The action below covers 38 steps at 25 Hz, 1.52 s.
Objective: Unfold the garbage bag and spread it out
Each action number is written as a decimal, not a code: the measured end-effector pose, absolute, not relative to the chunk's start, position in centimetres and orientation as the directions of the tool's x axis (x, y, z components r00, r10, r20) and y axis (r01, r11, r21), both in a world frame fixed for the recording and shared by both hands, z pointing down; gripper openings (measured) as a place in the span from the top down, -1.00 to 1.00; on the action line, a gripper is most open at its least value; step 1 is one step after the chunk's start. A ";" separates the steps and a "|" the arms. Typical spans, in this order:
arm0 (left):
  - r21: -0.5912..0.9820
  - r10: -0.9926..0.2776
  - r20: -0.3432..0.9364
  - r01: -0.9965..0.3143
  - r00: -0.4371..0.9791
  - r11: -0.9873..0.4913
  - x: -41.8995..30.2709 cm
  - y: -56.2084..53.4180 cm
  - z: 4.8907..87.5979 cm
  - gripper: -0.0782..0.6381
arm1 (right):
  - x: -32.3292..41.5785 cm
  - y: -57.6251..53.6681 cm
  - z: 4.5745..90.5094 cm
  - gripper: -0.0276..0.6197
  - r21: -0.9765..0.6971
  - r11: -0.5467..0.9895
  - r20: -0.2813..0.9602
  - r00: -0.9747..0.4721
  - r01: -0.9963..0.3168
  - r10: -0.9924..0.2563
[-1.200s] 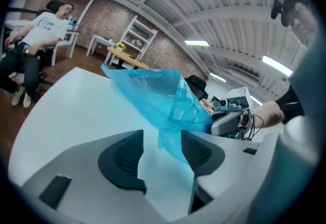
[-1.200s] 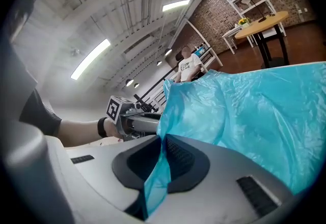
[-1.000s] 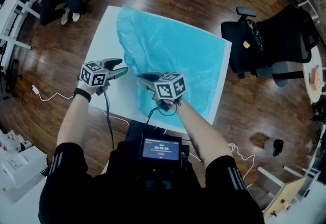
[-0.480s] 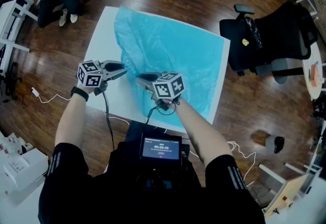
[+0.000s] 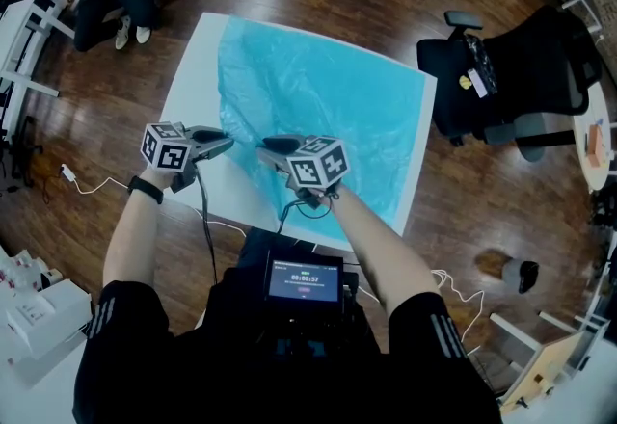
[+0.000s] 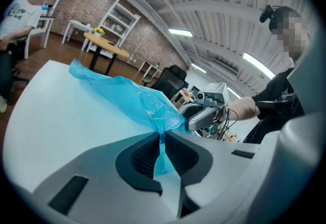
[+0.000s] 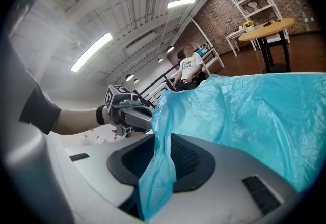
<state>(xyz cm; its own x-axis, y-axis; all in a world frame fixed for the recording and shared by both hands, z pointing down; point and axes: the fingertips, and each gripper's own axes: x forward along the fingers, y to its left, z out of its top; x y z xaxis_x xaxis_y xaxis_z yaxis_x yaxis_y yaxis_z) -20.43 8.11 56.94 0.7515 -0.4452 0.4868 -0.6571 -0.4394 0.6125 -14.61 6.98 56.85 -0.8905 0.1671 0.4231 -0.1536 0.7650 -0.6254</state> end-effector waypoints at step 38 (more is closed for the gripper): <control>0.143 -0.112 0.980 -0.976 0.163 -0.165 -30.5 18.2 68.6 0.68 | 5.5 7.5 63.8 0.41 -0.115 0.891 0.805 -0.567 -0.438 -0.175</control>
